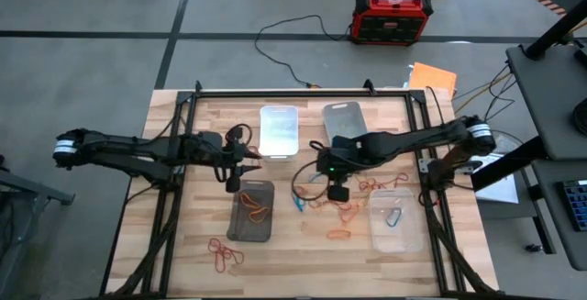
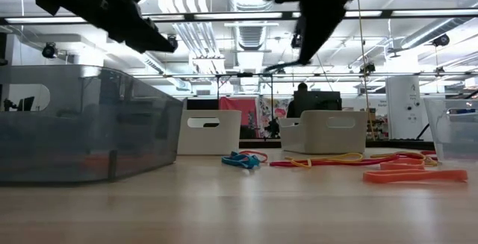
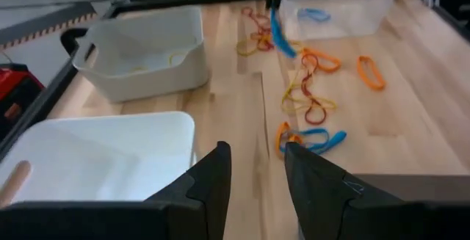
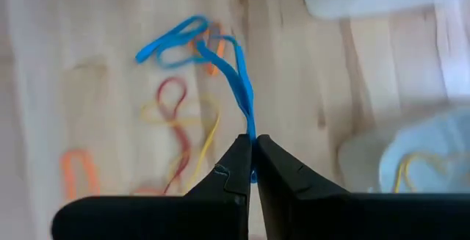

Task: Sort rubber bands into baskets
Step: Put the blue rubber band into the transparent bin

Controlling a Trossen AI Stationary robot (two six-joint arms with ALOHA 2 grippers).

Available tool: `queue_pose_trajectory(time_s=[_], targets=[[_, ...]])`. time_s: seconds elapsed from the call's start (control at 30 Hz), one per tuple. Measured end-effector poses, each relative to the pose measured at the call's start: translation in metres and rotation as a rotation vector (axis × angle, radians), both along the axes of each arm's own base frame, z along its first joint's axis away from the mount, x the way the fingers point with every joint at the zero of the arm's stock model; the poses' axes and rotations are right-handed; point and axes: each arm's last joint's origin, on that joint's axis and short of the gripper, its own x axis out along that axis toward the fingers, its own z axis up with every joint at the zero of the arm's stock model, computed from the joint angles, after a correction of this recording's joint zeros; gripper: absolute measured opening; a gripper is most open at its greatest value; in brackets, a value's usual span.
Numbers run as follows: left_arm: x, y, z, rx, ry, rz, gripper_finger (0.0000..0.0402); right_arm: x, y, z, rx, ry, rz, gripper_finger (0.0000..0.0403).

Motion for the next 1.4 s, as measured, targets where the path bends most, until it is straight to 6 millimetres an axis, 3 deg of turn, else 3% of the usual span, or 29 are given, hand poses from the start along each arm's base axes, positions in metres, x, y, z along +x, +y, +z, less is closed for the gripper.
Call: queue_pose_trajectory(time_s=[0.27, 0.5, 1.0, 1.4], targets=[[0.017, -0.006, -0.009, -0.026, -0.011, -0.029, 0.0114, -0.038, 0.014, 0.026, 0.047, 0.041, -0.075, 0.0009], [0.027, -0.008, -0.016, -0.027, -0.021, -0.039, 0.0114, -0.061, 0.02, 0.025, 0.068, 0.099, -0.127, 0.0009], [0.029, -0.016, -0.017, -0.031, -0.023, -0.07, 0.0114, -0.105, 0.034, -0.012, 0.166, 0.177, -0.229, 0.0009], [0.029, -0.016, -0.017, -0.028, -0.02, -0.072, 0.0114, -0.141, 0.052, -0.068, 0.311, 0.343, -0.393, 0.0009]])
